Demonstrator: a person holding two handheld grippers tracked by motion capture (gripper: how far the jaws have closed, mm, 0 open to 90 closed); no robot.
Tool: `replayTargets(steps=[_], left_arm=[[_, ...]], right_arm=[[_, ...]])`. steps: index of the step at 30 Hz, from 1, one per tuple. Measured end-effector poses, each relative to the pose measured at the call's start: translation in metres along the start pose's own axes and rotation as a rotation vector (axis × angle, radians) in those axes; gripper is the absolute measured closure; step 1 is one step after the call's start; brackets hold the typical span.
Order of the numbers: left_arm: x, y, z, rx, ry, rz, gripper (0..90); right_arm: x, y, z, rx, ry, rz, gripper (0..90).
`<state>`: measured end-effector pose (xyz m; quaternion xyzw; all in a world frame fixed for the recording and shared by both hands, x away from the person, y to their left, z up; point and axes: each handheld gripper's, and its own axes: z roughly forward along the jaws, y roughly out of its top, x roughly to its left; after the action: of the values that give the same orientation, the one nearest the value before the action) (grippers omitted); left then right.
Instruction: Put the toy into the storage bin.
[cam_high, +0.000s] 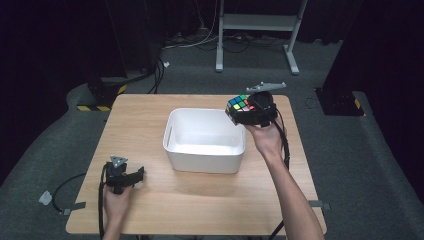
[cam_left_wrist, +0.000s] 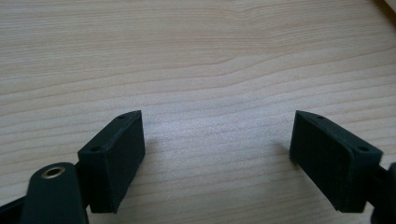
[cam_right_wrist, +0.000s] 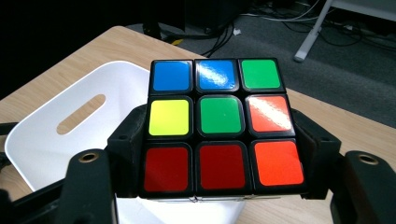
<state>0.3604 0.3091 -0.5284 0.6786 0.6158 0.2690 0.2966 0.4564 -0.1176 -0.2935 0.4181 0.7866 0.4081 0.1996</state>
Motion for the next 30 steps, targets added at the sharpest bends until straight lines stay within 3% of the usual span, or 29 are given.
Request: replayTargets(steps=[30], left_arm=[[0.0, 0.0, 0.0, 0.0, -0.004, -0.001, 18.1]], right_arm=[[0.048, 0.031, 0.039, 0.046, 0.065, -0.079, 33.8]])
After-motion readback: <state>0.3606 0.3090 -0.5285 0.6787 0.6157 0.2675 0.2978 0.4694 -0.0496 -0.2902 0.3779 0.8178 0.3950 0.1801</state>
